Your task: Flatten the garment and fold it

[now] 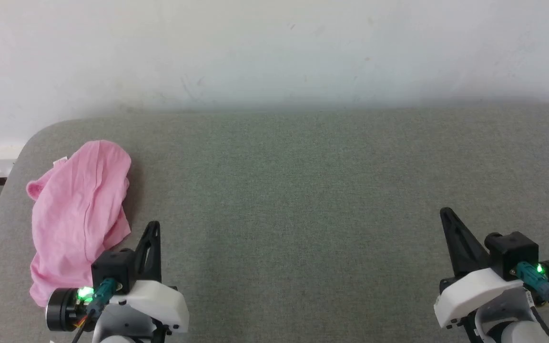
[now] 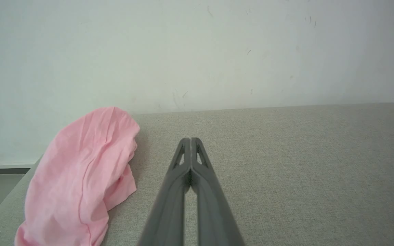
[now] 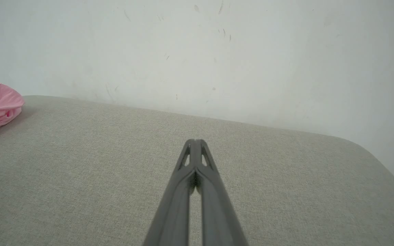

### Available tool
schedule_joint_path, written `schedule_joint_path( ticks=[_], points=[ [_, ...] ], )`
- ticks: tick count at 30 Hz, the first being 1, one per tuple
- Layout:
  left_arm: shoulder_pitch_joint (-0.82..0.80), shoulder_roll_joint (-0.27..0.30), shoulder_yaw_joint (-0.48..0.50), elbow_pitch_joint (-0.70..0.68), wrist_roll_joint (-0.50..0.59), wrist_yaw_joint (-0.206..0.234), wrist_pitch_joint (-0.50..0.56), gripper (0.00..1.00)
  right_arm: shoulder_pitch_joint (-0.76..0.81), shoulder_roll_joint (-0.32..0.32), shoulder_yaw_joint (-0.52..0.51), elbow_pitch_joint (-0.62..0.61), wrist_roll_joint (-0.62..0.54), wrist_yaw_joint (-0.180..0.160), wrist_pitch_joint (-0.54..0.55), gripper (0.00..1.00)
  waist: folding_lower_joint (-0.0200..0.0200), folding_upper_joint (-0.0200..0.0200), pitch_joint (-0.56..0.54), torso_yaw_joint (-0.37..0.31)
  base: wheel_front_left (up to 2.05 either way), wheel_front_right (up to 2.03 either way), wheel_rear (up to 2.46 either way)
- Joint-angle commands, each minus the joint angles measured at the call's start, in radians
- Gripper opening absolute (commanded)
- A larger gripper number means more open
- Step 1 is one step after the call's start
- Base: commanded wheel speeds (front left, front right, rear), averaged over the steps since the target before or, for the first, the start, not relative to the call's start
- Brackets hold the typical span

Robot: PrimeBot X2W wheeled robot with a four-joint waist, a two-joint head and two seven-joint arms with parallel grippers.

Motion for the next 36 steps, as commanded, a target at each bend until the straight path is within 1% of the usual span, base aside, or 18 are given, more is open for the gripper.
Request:
schedule_joint_path(
  ticks=[1, 7, 8, 13, 27, 36],
  points=[
    [-0.012, -0.005, 0.004, -0.004, 0.007, -0.008, 0.000, 0.00, -0.010, 0.004, 0.000, 0.001, -0.008, -0.002, 0.000, 0.00, 0.0000, 0.0000, 0.000, 0.000, 0.00, 0.00, 0.00],
    [-0.012, -0.005, 0.004, -0.004, 0.007, -0.008, 0.000, 0.00, -0.010, 0.004, 0.000, 0.001, -0.008, -0.002, 0.000, 0.00, 0.0000, 0.0000, 0.000, 0.000, 0.00, 0.00, 0.00],
    [0.000, 0.000, 0.000, 0.000, 0.000, 0.000, 0.000, 1.00, 0.000, 0.000, 0.000, 0.000, 0.000, 0.000, 0.000, 1.00, 0.0000, 0.0000, 0.000, 0.000, 0.00, 0.00, 0.00],
    [0.000, 0.000, -0.003, 0.001, 0.001, 0.005, -0.004, 1.00, 0.000, -0.001, -0.003, 0.000, 0.002, 0.000, -0.004, 1.00, 0.0000, 0.0000, 0.000, 0.000, 0.00, 0.00, 0.00],
    [-0.004, 0.006, -0.029, -0.002, 0.005, 0.049, -0.033, 1.00, 0.005, 0.000, -0.021, -0.011, 0.030, 0.000, -0.033, 1.00, 0.0000, 0.0000, 0.004, 0.003, 0.00, 0.00, 0.00],
    [-0.011, 0.015, -0.049, -0.007, 0.005, 0.082, -0.052, 1.00, 0.010, 0.000, -0.028, -0.019, 0.044, 0.000, -0.052, 1.00, 0.0000, 0.0000, 0.011, 0.029, 0.00, 0.00, 0.00]
  ],
)
